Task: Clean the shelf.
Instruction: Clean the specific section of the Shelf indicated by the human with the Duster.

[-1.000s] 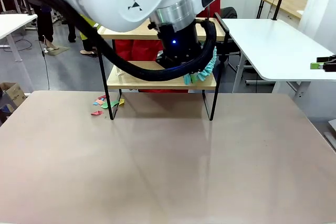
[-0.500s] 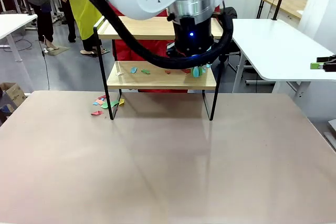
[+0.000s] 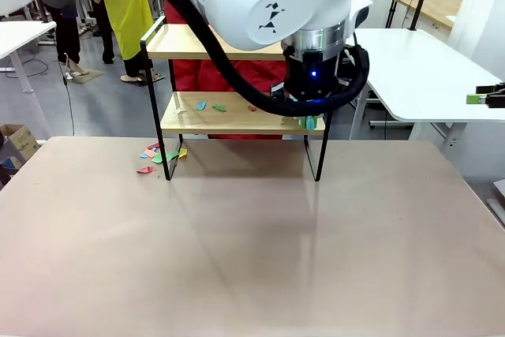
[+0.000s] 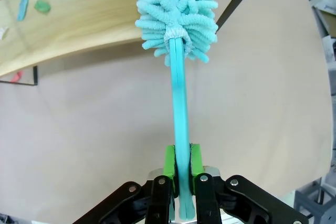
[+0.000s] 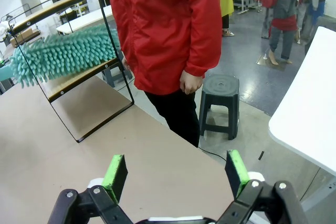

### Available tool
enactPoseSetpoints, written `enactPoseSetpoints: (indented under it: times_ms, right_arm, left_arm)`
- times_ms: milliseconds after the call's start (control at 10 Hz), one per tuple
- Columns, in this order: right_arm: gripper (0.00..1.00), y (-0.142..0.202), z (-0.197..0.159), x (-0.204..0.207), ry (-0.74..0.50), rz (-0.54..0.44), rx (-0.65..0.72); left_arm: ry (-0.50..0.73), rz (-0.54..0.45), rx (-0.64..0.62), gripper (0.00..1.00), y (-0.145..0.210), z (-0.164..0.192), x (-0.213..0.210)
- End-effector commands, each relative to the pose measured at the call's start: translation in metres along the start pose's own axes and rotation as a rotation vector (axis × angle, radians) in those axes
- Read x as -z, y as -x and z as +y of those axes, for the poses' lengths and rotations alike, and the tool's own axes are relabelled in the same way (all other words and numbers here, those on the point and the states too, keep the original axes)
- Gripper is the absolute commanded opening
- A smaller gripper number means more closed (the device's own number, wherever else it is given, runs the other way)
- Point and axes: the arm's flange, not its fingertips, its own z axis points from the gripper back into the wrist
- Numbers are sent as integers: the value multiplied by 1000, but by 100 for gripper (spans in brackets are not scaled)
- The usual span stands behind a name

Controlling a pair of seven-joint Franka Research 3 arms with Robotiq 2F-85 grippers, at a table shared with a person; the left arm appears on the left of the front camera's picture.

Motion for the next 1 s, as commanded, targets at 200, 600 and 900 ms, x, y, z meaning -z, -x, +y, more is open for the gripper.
enactPoseSetpoints:
  times_ms: [200,600,900]
  right_arm:
    - [100,-2,2,0,-1,2,-3]
    - [100,-2,2,0,-1,2,-3]
    - [100,-2,2,0,-1,2,-3]
  left_arm:
    - [-18,63,-17,13,25,4,15]
    - [13,91,-30,13,33,3,30]
    - [-10,83,-11,13,28,-2,31]
